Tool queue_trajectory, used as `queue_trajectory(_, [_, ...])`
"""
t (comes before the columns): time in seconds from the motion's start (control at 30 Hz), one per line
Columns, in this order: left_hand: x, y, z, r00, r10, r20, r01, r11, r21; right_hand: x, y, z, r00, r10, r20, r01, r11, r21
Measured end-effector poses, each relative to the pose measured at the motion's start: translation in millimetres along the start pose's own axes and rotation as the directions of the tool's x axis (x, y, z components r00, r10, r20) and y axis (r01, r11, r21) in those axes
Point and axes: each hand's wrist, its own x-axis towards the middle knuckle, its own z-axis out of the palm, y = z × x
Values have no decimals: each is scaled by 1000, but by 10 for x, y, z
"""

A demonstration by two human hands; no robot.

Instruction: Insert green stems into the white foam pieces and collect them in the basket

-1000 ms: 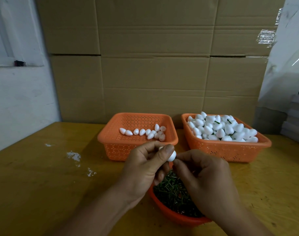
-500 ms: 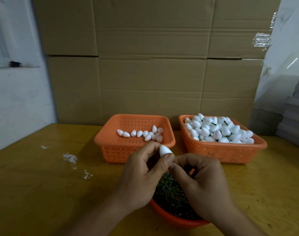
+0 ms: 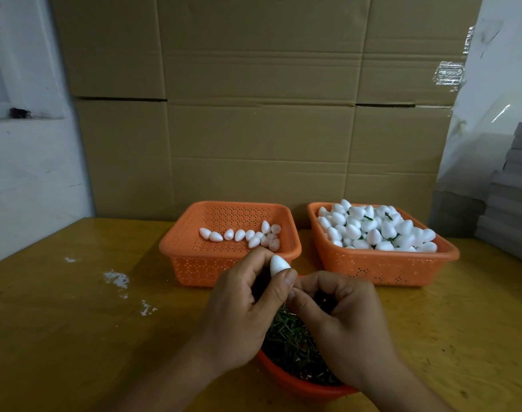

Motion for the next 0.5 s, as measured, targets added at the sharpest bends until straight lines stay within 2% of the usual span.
queue_trajectory(0.27, [-8, -6, 30, 998, -56, 5, 56, 993, -105, 46, -40, -25, 999, 42, -4, -42, 994, 104])
queue_trajectory(0.37, [-29, 3, 32, 998, -67, 15, 68, 994, -86, 126, -7, -92, 990, 115, -77, -105, 987, 121])
queue_trajectory(0.5, [-37, -4, 43, 999, -28, -15, 28, 1000, -8, 341, 111, -355, 954, 191, -229, -195, 981, 4])
